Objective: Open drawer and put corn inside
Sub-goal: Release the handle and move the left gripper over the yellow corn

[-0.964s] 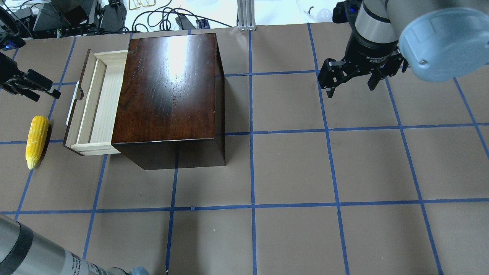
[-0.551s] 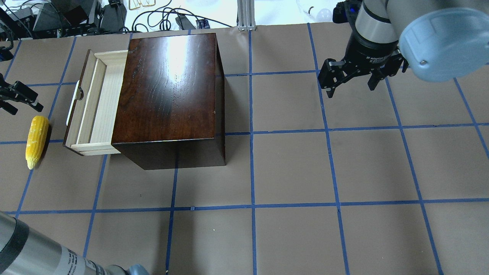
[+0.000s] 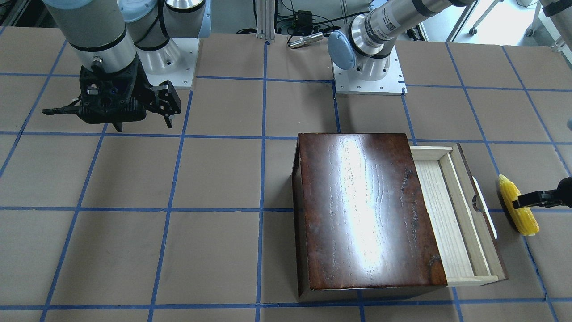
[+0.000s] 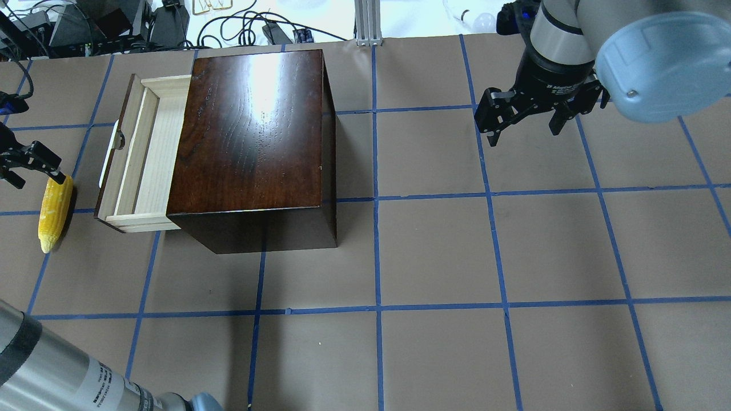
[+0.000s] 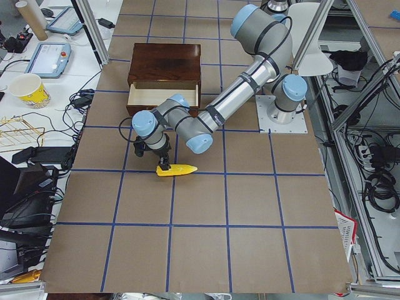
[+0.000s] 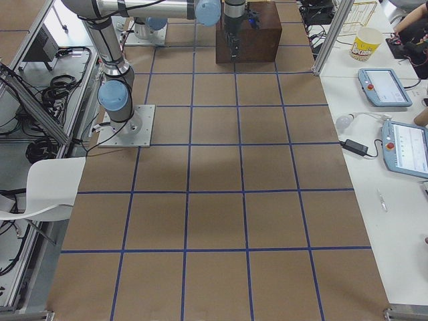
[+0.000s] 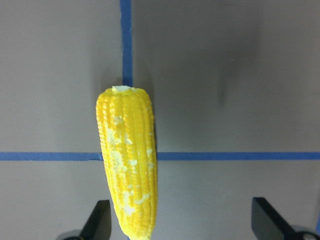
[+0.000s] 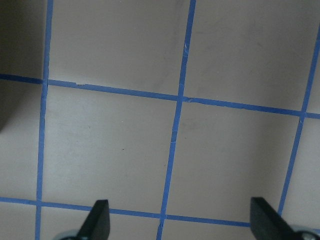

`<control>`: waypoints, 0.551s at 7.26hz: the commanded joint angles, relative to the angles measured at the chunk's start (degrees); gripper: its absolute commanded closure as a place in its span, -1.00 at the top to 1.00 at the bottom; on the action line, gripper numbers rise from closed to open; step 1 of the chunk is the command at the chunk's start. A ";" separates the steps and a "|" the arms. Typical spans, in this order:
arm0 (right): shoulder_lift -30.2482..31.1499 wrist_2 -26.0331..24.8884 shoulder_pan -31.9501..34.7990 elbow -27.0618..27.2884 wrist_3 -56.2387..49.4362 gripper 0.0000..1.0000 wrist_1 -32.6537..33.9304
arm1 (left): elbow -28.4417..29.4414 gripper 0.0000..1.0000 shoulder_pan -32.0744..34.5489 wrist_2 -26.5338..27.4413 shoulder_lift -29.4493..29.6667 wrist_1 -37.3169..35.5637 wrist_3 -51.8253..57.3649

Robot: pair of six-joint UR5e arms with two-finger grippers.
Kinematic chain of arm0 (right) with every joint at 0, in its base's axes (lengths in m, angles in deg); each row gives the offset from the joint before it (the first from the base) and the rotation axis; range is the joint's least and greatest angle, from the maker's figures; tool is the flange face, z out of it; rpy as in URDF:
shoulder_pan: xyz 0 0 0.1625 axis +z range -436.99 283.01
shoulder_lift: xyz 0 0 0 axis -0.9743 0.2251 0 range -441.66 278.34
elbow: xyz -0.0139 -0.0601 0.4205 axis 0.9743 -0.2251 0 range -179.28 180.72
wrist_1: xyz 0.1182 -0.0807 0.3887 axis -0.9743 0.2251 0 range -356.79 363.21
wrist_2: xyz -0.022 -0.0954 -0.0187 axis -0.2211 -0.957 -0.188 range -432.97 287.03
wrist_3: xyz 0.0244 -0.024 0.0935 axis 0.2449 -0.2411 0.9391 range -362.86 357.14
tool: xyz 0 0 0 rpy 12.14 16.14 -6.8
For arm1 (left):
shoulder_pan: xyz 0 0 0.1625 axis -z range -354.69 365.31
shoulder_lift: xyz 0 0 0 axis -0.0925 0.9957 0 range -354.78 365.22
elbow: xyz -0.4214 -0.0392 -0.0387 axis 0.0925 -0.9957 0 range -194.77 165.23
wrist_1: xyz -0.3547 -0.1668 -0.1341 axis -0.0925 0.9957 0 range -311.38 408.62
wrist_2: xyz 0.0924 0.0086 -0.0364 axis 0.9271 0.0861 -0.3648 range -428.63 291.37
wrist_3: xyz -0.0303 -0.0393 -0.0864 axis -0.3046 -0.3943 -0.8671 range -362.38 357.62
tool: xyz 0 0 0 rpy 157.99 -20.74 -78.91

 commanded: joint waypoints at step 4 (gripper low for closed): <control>0.00 0.00 0.04 0.00 0.00 1.00 0.00 | -0.75 1.00 -0.31 0.08 4.81 -6.62 0.51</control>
